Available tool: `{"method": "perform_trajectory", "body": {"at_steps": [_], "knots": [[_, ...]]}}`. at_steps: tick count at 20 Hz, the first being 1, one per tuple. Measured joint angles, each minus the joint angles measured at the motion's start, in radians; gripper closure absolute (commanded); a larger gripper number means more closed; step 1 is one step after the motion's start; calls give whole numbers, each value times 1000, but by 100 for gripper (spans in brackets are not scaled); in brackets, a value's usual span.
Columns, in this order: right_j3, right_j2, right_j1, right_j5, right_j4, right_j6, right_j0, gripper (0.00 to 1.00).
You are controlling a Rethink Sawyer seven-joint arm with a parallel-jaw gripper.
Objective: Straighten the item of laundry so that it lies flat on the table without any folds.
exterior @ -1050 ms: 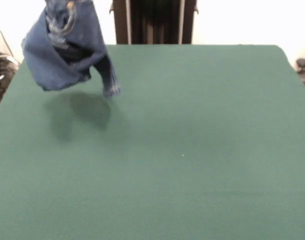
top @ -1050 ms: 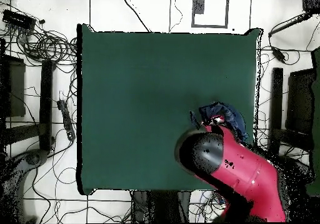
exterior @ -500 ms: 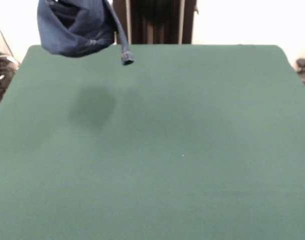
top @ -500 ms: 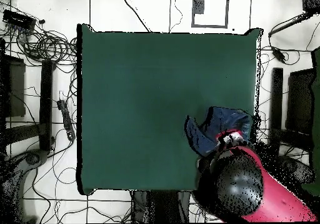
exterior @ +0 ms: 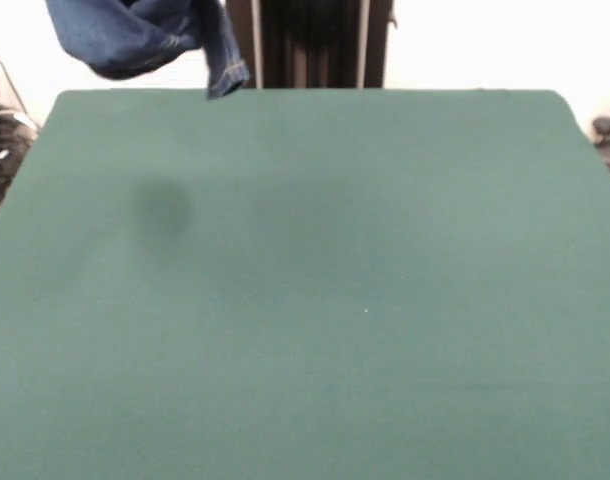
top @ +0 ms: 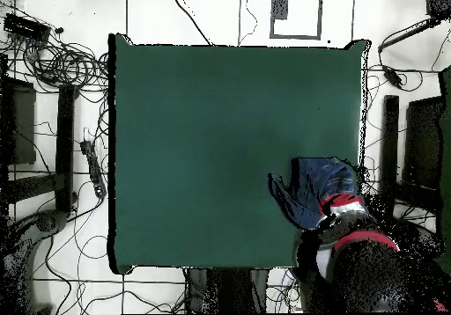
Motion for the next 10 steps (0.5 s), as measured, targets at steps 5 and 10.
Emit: {"method": "perform_trajectory", "body": {"at_steps": [5, 10], "knots": [[-9, 16, -25, 7, -44, 0, -6, 100], [-9, 17, -41, 68, -75, 0, 39, 100]]}}
